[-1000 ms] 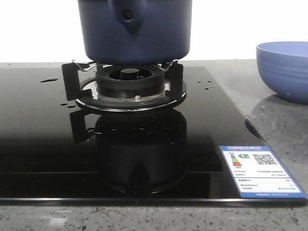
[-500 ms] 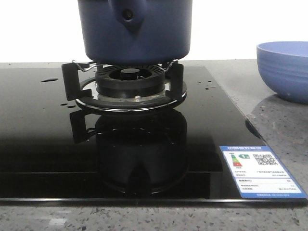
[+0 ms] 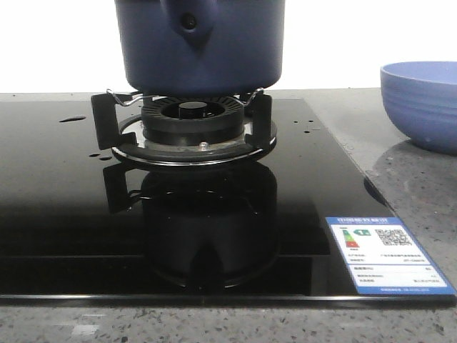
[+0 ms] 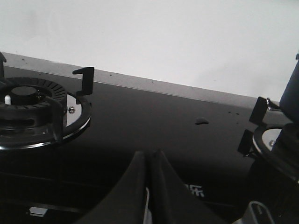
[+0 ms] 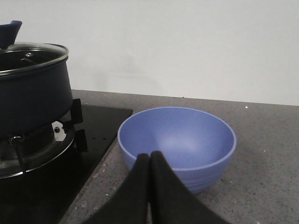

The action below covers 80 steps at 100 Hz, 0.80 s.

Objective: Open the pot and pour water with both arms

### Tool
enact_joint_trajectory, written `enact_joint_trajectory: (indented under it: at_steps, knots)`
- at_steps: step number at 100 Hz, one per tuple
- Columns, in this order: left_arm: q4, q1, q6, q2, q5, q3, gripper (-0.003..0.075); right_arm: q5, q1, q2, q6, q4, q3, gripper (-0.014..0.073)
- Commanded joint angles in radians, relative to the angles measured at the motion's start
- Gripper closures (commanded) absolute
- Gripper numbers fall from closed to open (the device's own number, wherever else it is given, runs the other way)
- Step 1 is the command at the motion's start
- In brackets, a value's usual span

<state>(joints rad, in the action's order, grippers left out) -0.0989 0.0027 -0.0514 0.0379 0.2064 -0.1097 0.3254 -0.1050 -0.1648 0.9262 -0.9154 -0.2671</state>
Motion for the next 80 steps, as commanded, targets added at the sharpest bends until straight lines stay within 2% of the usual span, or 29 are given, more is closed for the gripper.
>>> enact_joint_trajectory:
  at_steps: [1, 15, 23, 27, 43, 80]
  knots:
    - [0.050, -0.004, -0.017, -0.053, -0.088, 0.021, 0.0739, -0.056, 0.002, -0.008, 0.008, -0.024, -0.026, 0.0650]
    - [0.050, -0.004, -0.055, -0.069, -0.116, 0.083, 0.0739, -0.050, 0.002, -0.008, 0.008, -0.024, -0.026, 0.0650]
    - [0.005, -0.008, -0.062, -0.069, -0.234, 0.154, 0.0739, -0.050, 0.002, -0.008, 0.008, -0.024, -0.026, 0.0650]
    - [0.000, -0.013, -0.062, -0.069, -0.164, 0.144, 0.0739, -0.053, 0.002, -0.008, 0.008, -0.024, -0.026, 0.0650]
    - [0.000, -0.031, -0.062, -0.069, -0.131, 0.145, 0.0739, -0.052, 0.002, -0.008, 0.008, -0.024, -0.026, 0.0650]
    - [0.000, -0.031, -0.062, -0.069, -0.135, 0.145, 0.0739, -0.050, 0.002, -0.008, 0.008, -0.024, -0.026, 0.0650]
